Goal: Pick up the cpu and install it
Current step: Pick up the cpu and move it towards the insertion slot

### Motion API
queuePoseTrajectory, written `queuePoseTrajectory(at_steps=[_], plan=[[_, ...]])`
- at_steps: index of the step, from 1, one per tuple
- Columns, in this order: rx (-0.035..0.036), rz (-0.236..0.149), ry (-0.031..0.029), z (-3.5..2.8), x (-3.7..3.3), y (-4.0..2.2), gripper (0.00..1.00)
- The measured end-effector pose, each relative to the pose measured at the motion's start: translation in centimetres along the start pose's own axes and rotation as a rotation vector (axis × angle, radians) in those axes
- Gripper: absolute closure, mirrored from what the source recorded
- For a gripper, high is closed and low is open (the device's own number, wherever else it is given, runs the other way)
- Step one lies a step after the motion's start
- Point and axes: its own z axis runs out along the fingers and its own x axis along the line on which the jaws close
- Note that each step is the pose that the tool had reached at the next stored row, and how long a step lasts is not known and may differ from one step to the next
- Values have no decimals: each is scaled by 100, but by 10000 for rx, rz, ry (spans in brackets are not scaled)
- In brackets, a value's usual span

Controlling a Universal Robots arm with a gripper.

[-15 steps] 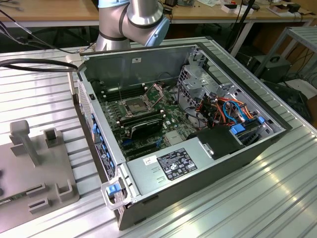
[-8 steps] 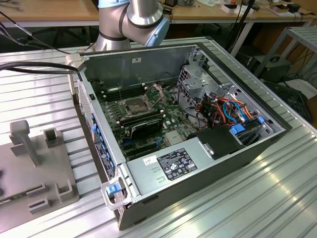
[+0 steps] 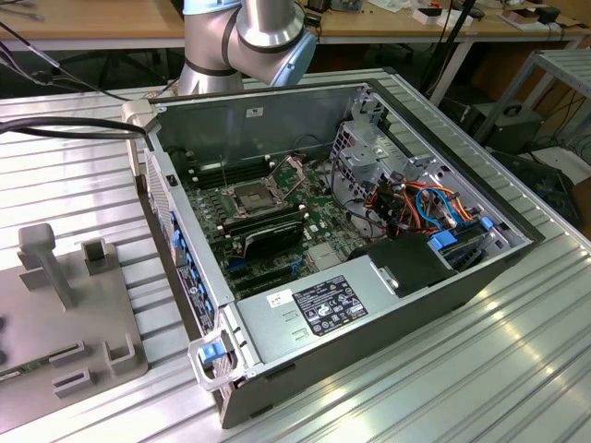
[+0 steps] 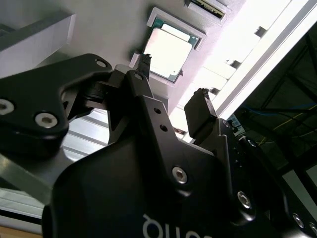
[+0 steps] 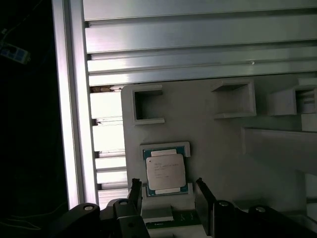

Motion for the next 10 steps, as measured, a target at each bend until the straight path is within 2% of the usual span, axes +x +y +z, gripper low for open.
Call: queuePoseTrajectory(at_steps=[4, 10], plan=[[0, 0, 0, 2, 0, 0, 44], [0, 0, -1, 50, 1, -1, 44]])
